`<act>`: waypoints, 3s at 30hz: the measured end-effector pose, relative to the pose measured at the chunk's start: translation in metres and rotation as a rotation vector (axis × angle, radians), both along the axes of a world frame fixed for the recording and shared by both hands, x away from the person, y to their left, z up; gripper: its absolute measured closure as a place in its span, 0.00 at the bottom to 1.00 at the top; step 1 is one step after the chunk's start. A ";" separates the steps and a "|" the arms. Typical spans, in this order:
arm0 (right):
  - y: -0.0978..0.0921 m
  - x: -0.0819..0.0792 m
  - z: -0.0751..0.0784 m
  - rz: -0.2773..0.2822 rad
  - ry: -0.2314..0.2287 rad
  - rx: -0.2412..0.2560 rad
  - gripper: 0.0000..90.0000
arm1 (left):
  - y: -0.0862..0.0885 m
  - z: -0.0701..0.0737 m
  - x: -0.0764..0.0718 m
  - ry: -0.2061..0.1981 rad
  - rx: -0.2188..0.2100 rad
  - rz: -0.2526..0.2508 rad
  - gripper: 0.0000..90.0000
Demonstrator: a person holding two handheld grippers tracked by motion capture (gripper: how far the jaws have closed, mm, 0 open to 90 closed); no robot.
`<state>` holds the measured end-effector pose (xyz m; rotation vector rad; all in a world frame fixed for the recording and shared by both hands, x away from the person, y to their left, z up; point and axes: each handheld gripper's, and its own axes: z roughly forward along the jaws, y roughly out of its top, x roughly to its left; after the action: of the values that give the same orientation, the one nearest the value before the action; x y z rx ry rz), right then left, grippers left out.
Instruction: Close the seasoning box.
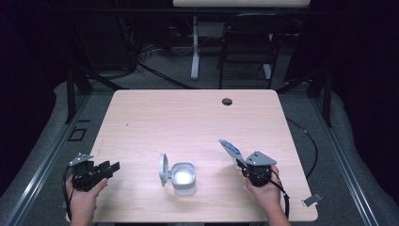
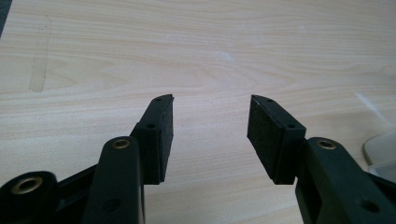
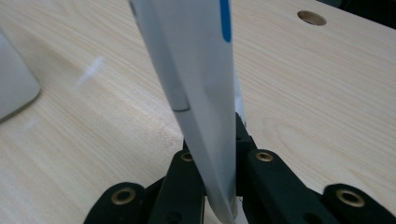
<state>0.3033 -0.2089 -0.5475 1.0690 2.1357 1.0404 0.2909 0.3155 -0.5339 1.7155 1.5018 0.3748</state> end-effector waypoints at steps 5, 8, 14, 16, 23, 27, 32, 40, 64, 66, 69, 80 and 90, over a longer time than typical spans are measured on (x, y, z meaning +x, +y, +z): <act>-0.009 0.006 -0.008 -0.049 0.027 0.036 0.98 | -0.001 -0.001 0.000 -0.002 0.002 0.003 0.57; -0.013 0.008 -0.011 -0.059 0.035 0.044 0.98 | -0.002 -0.001 0.000 -0.003 0.003 0.000 0.57; -0.018 0.009 -0.014 -0.073 0.029 0.043 0.96 | -0.002 0.000 0.001 0.003 0.006 -0.007 0.57; -0.019 0.008 -0.014 -0.065 0.037 0.038 0.95 | -0.002 -0.001 0.001 -0.006 0.000 -0.002 0.57; -0.022 0.007 -0.017 -0.080 0.046 0.067 0.91 | -0.002 0.001 0.000 -0.002 0.005 -0.006 0.57; -0.023 0.006 -0.016 -0.078 0.053 0.052 0.89 | -0.003 0.000 0.001 -0.008 0.005 -0.005 0.57; -0.026 0.005 -0.018 -0.091 0.056 0.076 0.86 | -0.004 0.001 0.001 -0.004 0.003 -0.013 0.58; -0.030 0.003 -0.017 -0.103 0.056 0.087 0.76 | -0.006 0.003 0.000 -0.015 0.000 -0.015 0.58; -0.042 -0.007 -0.016 -0.142 0.076 0.114 0.60 | -0.010 0.005 0.002 -0.025 0.000 -0.022 0.57; -0.043 -0.007 -0.016 -0.142 0.080 0.113 0.58 | -0.011 0.005 0.003 -0.024 -0.004 -0.026 0.57; -0.044 -0.007 -0.016 -0.144 0.079 0.117 0.57 | -0.012 0.006 0.003 -0.016 0.002 -0.038 0.57; -0.048 -0.012 -0.014 -0.145 0.078 0.115 0.54 | -0.016 0.007 0.003 -0.036 -0.005 -0.039 0.57; -0.049 -0.014 -0.014 -0.143 0.078 0.123 0.52 | -0.024 0.013 0.003 -0.046 -0.002 -0.071 0.58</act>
<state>0.2890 -0.2577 -0.5619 1.3197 2.0429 1.0900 0.2942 0.2912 -0.5209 1.7420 1.4041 0.3729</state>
